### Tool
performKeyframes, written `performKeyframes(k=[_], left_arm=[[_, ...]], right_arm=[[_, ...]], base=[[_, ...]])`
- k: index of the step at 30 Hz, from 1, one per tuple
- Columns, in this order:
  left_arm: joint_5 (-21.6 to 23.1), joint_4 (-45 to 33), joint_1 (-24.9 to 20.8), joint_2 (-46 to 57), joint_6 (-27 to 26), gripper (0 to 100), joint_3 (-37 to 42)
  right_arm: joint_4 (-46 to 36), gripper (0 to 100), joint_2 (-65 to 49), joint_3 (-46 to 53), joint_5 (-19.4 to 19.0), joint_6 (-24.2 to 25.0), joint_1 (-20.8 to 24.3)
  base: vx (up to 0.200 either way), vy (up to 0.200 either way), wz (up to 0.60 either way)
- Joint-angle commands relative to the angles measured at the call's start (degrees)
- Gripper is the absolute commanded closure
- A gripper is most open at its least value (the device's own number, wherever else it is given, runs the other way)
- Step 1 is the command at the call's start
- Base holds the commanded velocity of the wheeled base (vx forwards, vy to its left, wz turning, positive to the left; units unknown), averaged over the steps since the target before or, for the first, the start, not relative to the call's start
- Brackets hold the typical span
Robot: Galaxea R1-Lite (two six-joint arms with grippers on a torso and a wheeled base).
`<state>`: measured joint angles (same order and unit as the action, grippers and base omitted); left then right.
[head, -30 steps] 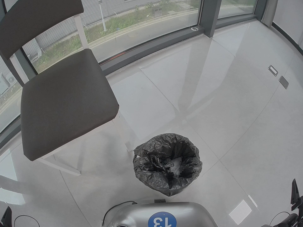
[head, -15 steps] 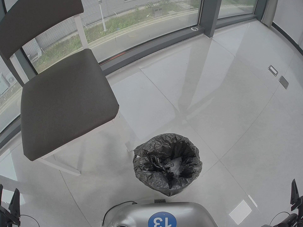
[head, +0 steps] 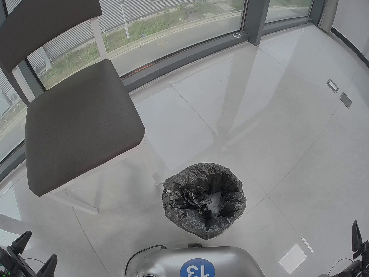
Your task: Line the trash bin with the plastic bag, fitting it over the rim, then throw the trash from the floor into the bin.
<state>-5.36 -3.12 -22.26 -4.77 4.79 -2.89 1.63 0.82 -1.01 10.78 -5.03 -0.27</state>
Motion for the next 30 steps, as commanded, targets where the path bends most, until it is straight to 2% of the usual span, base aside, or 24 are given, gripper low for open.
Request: performKeyframes(k=[1, 3, 6, 11, 15, 19, 21, 23, 24, 25, 26, 30], left_arm=[[-0.4, -0.1, -1.7, 4.3, -0.7, 0, 0.5], [-0.3, -0.1, 4.9, 4.8, -1.1, 0, 0.6], [-1.6, 0.0, 4.4, 4.8, -1.2, 0, 0.6], [-1.6, 0.0, 10.5, -5.5, -4.2, 0, 0.5], [-0.3, 0.0, 13.0, -6.7, -6.5, 0, 0.5], [-0.3, 0.0, 20.3, -6.2, -6.5, 0, 0.4], [1.9, 0.0, 24.5, -4.0, -6.5, 0, 0.5], [6.7, 0.0, 24.5, 0.1, -6.5, 0, 0.3], [6.7, 0.0, 24.5, 0.1, -6.5, 0, 0.3], [9.1, -0.1, 22.5, 2.3, -6.4, 0, 0.3], [9.7, -0.1, 21.0, 2.7, -6.1, 0, 0.3], [10.8, 0.0, 21.3, 2.7, -3.0, 0, 0.2]], right_arm=[[0.1, 0, -0.8, 0.0, -2.2, -0.6, 0.0], [0.1, 0, -0.8, 0.0, -2.1, -0.9, 0.0], [0.2, 0, -0.8, 0.0, -2.2, -1.1, 0.0], [0.0, 0, -0.8, 0.0, -2.8, -0.9, 0.0], [-0.1, 0, -0.8, 0.0, -3.0, -0.8, 0.0], [0.0, 0, -0.8, 0.0, -3.0, -0.6, 0.0], [-0.1, 0, -0.8, 0.0, -3.0, -0.5, 0.0], [0.0, 0, -0.8, 0.0, -3.0, -0.4, 0.0], [0.0, 0, -0.8, 0.0, -3.0, -0.4, 0.0], [0.0, 0, -0.8, 0.0, -3.0, -0.4, 0.0], [0.0, 0, -0.8, 0.0, -3.0, -0.5, 0.0], [0.1, 0, -0.8, 0.0, -3.0, -0.7, 0.0]], base=[[0.000, 0.000, 0.00], [0.000, 0.000, 0.00], [0.000, 0.000, 0.00], [0.000, 0.000, 0.00], [0.000, 0.000, 0.00], [0.000, 0.000, 0.00], [0.000, 0.000, 0.00], [0.000, 0.000, 0.00], [0.000, 0.000, 0.00], [0.000, 0.000, 0.00], [0.000, 0.000, 0.00], [0.000, 0.000, 0.00]])
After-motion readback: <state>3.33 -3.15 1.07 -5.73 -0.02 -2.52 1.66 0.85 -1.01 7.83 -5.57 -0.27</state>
